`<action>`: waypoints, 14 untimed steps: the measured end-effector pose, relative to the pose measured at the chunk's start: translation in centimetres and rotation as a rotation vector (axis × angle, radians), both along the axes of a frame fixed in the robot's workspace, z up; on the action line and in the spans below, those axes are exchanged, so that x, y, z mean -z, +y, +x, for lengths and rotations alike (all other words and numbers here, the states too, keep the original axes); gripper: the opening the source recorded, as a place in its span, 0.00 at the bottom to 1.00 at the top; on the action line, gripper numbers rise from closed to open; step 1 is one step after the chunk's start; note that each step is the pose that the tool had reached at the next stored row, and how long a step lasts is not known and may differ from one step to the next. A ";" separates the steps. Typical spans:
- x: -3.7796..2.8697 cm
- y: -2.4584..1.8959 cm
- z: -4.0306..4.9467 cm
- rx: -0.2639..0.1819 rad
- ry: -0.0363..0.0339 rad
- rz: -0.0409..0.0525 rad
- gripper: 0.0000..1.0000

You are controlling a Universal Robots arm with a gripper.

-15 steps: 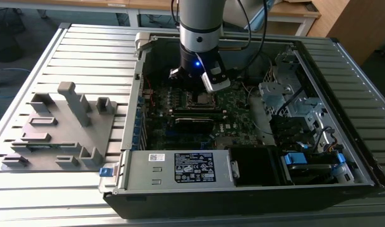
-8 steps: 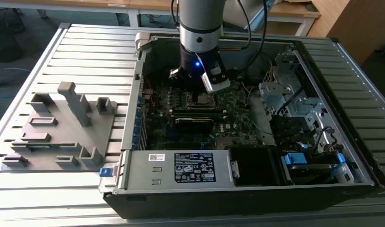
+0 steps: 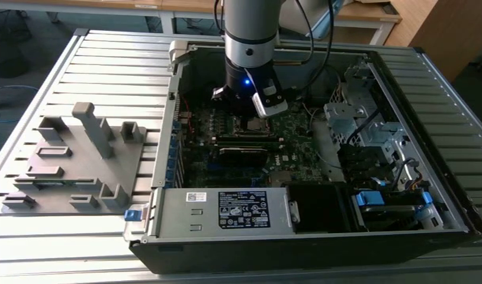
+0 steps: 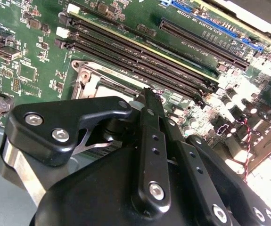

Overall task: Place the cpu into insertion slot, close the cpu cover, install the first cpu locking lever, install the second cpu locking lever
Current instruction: 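Install the second cpu locking lever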

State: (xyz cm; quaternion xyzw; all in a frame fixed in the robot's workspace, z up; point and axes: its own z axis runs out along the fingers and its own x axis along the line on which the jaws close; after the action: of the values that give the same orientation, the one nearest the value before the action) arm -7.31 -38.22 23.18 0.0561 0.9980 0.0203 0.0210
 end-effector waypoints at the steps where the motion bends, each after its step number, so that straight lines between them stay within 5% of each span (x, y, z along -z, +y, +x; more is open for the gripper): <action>1: 0.00 0.00 0.00 0.000 0.0000 0.0000 0.10; 14: 0.36 0.01 -0.02 0.000 -0.0002 0.0003 0.10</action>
State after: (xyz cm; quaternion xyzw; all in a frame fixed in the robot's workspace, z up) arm -7.33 -38.21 22.82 0.0561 0.9980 0.0205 0.0211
